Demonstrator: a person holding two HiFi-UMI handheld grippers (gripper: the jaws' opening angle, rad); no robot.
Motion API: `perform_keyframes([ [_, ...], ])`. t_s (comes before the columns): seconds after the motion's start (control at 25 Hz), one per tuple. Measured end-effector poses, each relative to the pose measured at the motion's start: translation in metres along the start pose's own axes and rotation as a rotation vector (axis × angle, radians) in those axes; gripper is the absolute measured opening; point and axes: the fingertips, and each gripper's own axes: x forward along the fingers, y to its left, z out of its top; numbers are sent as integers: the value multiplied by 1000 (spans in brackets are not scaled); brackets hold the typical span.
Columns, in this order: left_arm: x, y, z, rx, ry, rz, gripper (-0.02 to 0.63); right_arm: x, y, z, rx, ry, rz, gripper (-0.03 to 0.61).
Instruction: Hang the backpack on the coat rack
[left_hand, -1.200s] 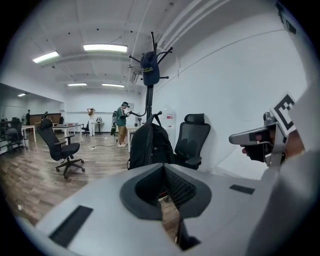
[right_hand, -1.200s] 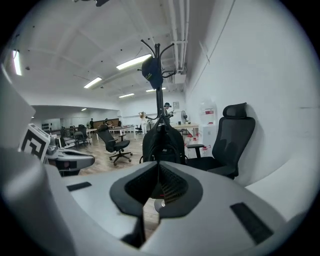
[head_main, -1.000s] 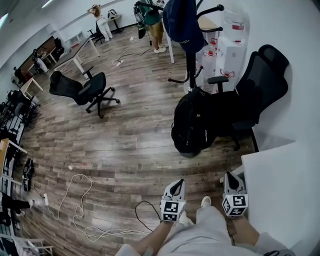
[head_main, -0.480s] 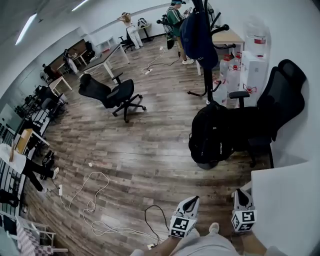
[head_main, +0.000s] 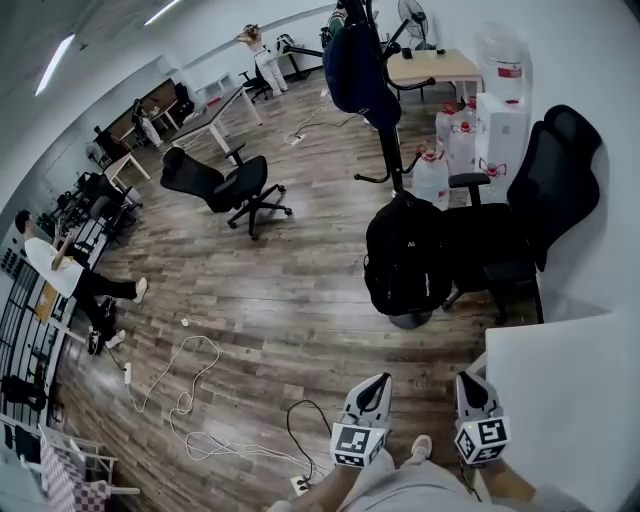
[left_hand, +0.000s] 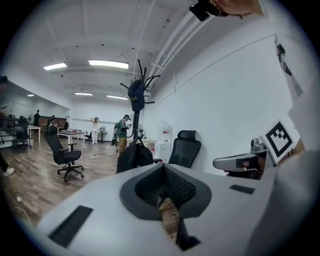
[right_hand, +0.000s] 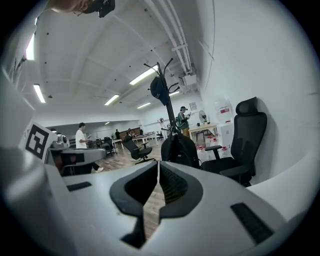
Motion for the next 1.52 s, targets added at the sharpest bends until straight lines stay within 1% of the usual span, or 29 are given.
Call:
perform_keyframes([
  [0.16,-2,-7,-1,38,-5,-22,8,-9,-2,-3,38,-9,13,21],
  [0.24,-3,-7,-1,42,-13,-36,8,-14,-3,-2,56,-26,-3,21],
  [0.44,-13,0,9,53,-17,-76,8,-16,12,11,47,-70,-53,21],
  [0.52,-18,2,15,68,-41,-94,8,-17,19,16,40,-86,-65,21],
  [0.6,-23,5,19,64,-62,-105,8,-18,26,18,37,-90,-70,21],
  [0.68,-28,9,23,53,-71,-106,8,-19,34,18,41,-90,-62,21],
  [0.92,-42,15,26,55,-83,-101,8,-20,56,20,39,-72,-9,18],
  [1.32,-56,4,24,72,-86,-135,8,-32,71,25,34,-72,-8,15],
  [1.52,-58,7,23,73,-77,-142,8,-31,80,26,19,-69,-1,14],
])
